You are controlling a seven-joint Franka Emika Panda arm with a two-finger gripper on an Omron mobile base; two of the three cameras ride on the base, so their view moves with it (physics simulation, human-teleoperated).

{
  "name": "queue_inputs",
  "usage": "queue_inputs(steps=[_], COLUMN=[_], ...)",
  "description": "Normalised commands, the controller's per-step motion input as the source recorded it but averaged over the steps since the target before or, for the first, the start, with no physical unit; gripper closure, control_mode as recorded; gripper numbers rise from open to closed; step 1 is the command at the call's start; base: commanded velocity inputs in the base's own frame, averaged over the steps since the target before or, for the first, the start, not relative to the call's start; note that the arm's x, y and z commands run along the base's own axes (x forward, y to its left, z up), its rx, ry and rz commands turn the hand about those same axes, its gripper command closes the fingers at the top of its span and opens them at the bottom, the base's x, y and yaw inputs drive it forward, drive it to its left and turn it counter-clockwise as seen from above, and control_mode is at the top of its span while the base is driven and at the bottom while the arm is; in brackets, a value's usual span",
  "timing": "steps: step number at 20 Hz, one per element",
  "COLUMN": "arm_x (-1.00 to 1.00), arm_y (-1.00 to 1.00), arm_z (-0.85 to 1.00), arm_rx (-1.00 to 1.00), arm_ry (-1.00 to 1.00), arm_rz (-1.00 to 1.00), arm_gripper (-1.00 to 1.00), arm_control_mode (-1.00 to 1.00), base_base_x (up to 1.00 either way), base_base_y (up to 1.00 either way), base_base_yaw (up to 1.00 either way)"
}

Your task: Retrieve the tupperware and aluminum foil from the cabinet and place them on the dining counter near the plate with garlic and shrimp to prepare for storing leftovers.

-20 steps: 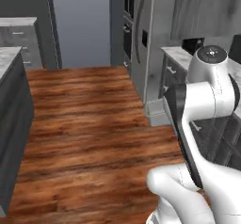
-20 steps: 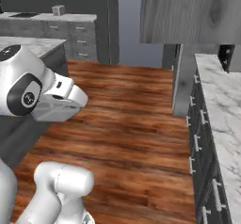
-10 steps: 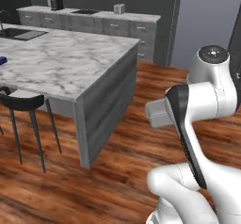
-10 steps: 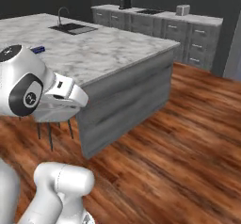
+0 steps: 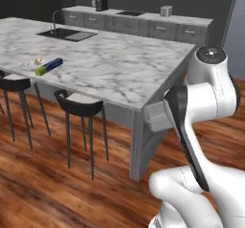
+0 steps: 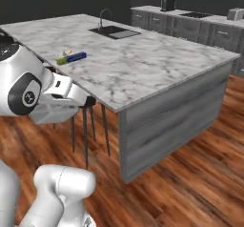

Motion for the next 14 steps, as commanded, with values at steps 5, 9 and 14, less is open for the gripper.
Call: queue_inputs(steps=[5,9,14], arm_x=[0.0,0.0,0.0], arm_y=[0.0,0.0,0.0], arm_z=[0.0,0.0,0.0], arm_rx=[0.0,0.0,0.0], arm_ry=[0.0,0.0,0.0], arm_rz=[0.0,0.0,0.0], arm_gripper=[1.0,1.0,1.0], arm_control_mode=[1.0,1.0,1.0], base_base_x=[1.0,1.0,1.0], base_base_y=[1.0,1.0,1.0], base_base_yaw=[-0.01,0.0,0.0])
